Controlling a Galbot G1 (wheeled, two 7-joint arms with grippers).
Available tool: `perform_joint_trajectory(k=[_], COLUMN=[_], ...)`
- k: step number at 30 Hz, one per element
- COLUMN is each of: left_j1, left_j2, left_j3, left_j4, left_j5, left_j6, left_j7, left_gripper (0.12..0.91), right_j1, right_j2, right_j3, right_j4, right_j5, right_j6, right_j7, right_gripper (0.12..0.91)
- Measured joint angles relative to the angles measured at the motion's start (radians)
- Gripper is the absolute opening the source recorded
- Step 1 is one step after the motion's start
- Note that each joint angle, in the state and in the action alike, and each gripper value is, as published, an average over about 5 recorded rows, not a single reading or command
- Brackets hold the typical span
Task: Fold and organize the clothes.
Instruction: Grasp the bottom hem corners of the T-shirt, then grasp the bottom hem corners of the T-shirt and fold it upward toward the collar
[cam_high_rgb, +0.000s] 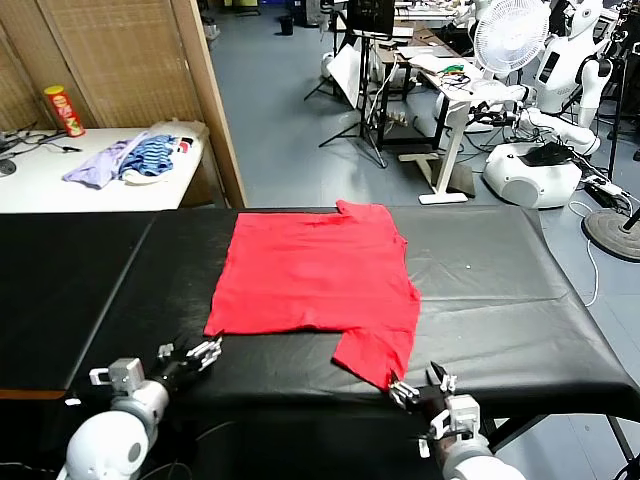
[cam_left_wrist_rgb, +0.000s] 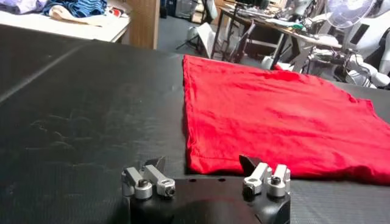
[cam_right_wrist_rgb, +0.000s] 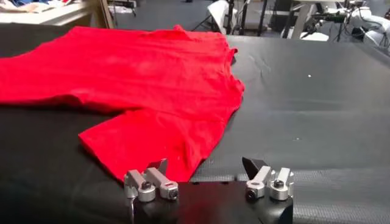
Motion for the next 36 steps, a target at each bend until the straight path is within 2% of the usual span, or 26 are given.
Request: perform_joint_trajectory(k=[2,6,10,13,17,19,21,24,31,36], left_j1=[-0.004,-0.018,-0.032,-0.039,-0.041,-0.039,-0.034,-0.021,0.030,0.110], left_j2=[0.000,-0.004,-0.006,-0.007,-0.008,-0.009,-0.011,-0.018,-0.041,-0.048], left_j3=[0.002,0.011,0.022,0.028,0.036,0.039,0.042,0.047,0.056,0.037], left_j4=[0.005,0.026,0.051,0.064,0.072,0.072,0.067,0.050,-0.020,-0.107], left_j5=[0.005,0.018,0.023,0.025,0.027,0.026,0.025,0.019,0.020,0.034], left_j6=[-0.003,-0.018,-0.026,-0.029,-0.033,-0.035,-0.036,-0.039,-0.039,-0.036], left_j7=[0.000,-0.004,-0.006,-0.006,-0.005,-0.004,-0.004,-0.010,-0.063,-0.086], left_gripper=[0.798,0.798,0.765,0.642,0.424,0.323,0.222,0.131,0.125,0.125], right_j1=[0.001,0.003,0.004,0.002,-0.008,-0.014,-0.022,-0.042,-0.109,-0.127], right_j2=[0.000,0.003,0.010,0.014,0.014,0.010,0.004,-0.011,-0.048,-0.079], right_j3=[0.000,-0.002,-0.013,-0.022,-0.024,-0.018,-0.007,0.015,0.068,0.107], right_j4=[-0.003,-0.015,-0.026,-0.030,-0.024,-0.018,-0.007,0.019,0.110,0.135], right_j5=[-0.001,-0.003,-0.006,-0.010,-0.007,0.004,0.021,0.044,0.051,0.070], right_j6=[0.000,-0.001,0.002,0.003,0.004,0.004,0.001,-0.016,-0.037,-0.013], right_j7=[0.000,0.000,0.001,0.001,0.013,0.029,0.040,0.040,0.020,0.015], right_gripper=[0.766,0.673,0.519,0.380,0.180,0.130,0.122,0.122,0.122,0.122])
